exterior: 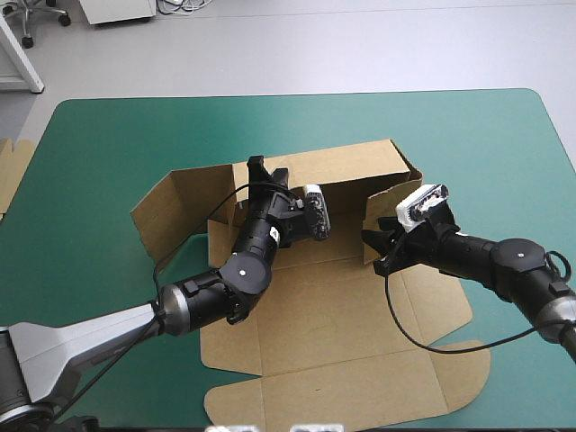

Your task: Fold the box

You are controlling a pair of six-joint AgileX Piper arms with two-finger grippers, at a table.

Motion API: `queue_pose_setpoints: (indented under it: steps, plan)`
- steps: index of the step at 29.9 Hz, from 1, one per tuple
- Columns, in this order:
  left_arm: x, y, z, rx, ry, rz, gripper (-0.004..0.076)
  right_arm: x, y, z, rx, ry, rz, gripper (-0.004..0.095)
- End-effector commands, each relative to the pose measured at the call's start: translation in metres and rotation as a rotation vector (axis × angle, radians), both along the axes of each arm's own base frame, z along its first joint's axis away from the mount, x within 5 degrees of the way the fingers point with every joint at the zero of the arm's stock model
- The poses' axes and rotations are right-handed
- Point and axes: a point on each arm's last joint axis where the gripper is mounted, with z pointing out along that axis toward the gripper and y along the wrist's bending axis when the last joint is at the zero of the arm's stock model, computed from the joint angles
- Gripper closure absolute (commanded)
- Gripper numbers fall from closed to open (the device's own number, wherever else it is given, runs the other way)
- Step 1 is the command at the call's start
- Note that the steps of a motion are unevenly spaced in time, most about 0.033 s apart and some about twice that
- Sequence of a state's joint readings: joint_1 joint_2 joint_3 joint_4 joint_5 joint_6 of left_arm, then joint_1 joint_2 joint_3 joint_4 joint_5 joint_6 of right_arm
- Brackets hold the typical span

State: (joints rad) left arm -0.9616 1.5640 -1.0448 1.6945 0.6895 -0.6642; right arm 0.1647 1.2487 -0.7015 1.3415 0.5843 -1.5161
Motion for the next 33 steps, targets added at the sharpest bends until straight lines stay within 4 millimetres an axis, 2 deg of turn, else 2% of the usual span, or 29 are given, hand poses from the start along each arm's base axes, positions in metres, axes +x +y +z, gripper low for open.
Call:
queue_pose_setpoints:
  steps: [1,8,11,14,19,24,29,33]
  plan:
    - [-0.004,0.002,0.029,-0.027,-0.103,-0.021,0.0734,-0.008,-0.002,0.018,-0.009,-0.029,-0.004,0.0509]
    - [-0.005,0.000,0.028,0.022,-0.105,-0.059,0.0734,-0.030,-0.014,0.038,-0.107,-0.099,-0.059,0.0512]
    - [-0.005,-0.002,0.027,0.022,-0.097,-0.081,0.0734,-0.042,-0.023,0.052,-0.089,-0.104,-0.138,0.0512]
    - [-0.006,-0.004,0.026,0.059,-0.101,-0.107,0.0734,-0.053,-0.035,0.074,-0.071,-0.096,-0.231,0.0512]
    - [-0.007,-0.006,0.025,0.081,-0.098,-0.140,0.0734,-0.055,-0.061,0.118,-0.016,-0.069,-0.472,0.0512]
    - [-0.006,-0.007,0.023,0.086,-0.095,-0.138,0.0734,-0.028,-0.082,0.146,-0.024,0.042,-0.554,0.0513]
    - [-0.006,-0.007,0.022,0.087,-0.094,-0.138,0.0734,0.019,-0.101,0.171,0.084,0.115,-0.527,0.0535]
    - [-0.006,-0.007,0.022,0.087,-0.094,-0.138,0.0734,0.057,-0.117,0.177,0.115,0.175,-0.501,0.0534]
